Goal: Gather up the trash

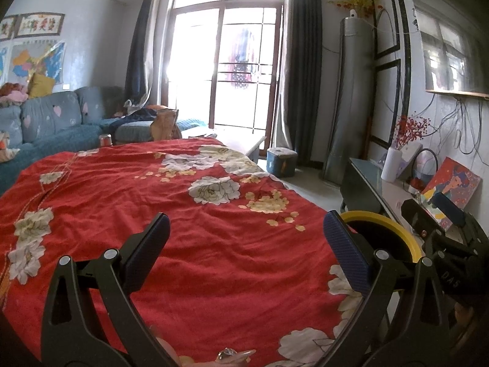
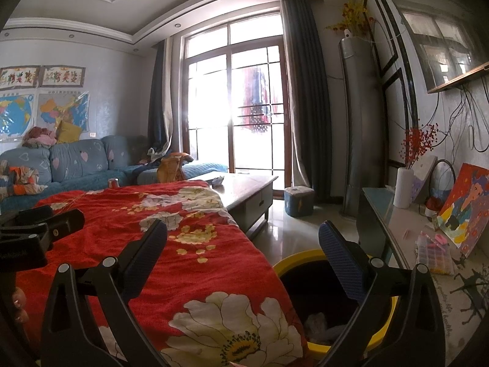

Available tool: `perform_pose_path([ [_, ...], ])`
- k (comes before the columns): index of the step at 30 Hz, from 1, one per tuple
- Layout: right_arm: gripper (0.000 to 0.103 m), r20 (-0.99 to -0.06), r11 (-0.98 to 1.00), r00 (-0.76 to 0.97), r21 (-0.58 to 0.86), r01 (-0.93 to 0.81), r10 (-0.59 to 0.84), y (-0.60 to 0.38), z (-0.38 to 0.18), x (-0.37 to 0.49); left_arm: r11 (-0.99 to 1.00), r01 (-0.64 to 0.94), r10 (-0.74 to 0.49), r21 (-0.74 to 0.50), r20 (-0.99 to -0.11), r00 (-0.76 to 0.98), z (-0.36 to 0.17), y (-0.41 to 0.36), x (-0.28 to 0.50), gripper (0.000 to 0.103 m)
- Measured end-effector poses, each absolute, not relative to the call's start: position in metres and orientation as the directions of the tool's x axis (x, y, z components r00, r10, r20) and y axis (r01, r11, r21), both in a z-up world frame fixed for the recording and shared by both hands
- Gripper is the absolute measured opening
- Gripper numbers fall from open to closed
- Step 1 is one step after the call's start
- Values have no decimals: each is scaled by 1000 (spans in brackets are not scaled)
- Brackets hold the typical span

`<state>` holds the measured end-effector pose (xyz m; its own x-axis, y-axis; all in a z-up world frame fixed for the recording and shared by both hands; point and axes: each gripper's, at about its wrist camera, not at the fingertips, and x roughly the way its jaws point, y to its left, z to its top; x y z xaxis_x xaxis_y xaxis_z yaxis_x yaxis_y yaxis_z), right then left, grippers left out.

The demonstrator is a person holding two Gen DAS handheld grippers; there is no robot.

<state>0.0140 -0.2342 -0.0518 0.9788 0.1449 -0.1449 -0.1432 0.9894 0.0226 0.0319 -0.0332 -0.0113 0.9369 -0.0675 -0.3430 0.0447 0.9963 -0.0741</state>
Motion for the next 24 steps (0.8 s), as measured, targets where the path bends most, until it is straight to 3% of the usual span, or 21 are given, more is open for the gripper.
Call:
perform_pose_path([
  [11,97,-160,988,975,33,-153,156,-230,-55,16,996,43,-69,-78,-366,928,-14,-33,33,92],
  [17,97,-247,962,930,107,-253,272,-214,-38,38,991,26,-87,-134,-469,879,-15,3,44,92],
  [20,97,-296,924,877,171,-342,379,-171,-22,53,990,-80,11,-114,-504,863,-14,56,37,92],
  [24,97,-387,809,712,221,-545,585,-64,-8,67,917,-384,260,-106,-570,779,-16,174,25,92],
])
